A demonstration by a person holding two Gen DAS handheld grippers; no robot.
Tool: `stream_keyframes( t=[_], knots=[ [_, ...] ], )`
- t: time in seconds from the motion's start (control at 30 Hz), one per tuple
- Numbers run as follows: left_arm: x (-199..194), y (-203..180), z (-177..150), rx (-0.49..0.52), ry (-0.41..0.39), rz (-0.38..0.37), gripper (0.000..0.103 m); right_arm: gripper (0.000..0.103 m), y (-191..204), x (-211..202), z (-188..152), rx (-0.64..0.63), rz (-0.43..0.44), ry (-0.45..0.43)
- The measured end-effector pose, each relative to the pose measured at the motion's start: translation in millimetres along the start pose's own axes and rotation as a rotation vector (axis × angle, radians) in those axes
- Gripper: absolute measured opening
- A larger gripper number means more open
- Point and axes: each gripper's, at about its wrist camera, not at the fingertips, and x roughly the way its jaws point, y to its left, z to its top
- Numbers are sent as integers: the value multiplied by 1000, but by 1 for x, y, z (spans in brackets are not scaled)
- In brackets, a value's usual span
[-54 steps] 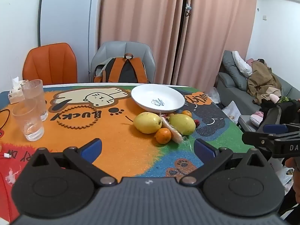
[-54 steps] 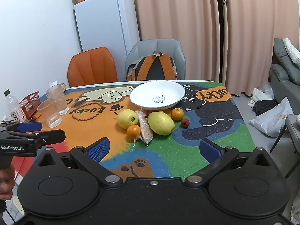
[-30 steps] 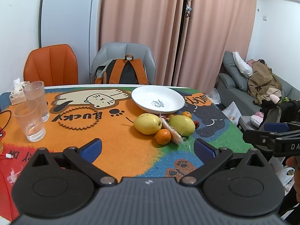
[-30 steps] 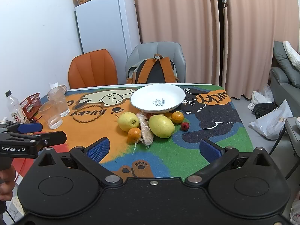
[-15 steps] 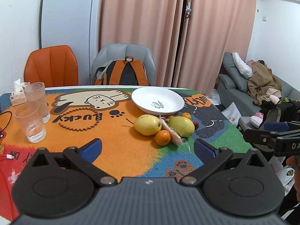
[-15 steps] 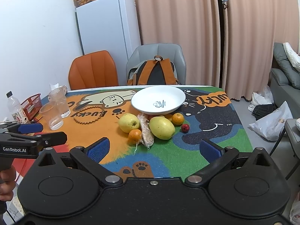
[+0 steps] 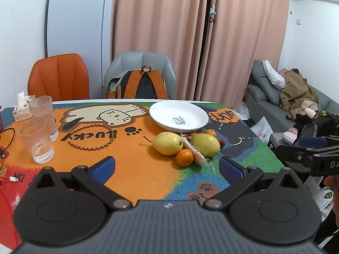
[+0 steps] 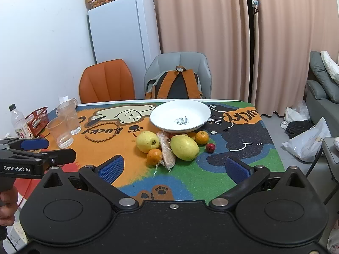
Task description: Organize fruits
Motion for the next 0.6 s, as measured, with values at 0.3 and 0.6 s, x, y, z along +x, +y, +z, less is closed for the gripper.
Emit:
stream_keyframes(
  t=[0.3, 0.6],
  knots=[
    [-2, -2, -1, 5, -1, 6, 103, 103, 0, -1, 3, -5, 3, -2],
    [-2, -2, -2, 6, 1, 7, 103, 103, 0, -1, 2, -5, 3, -1]
  ],
)
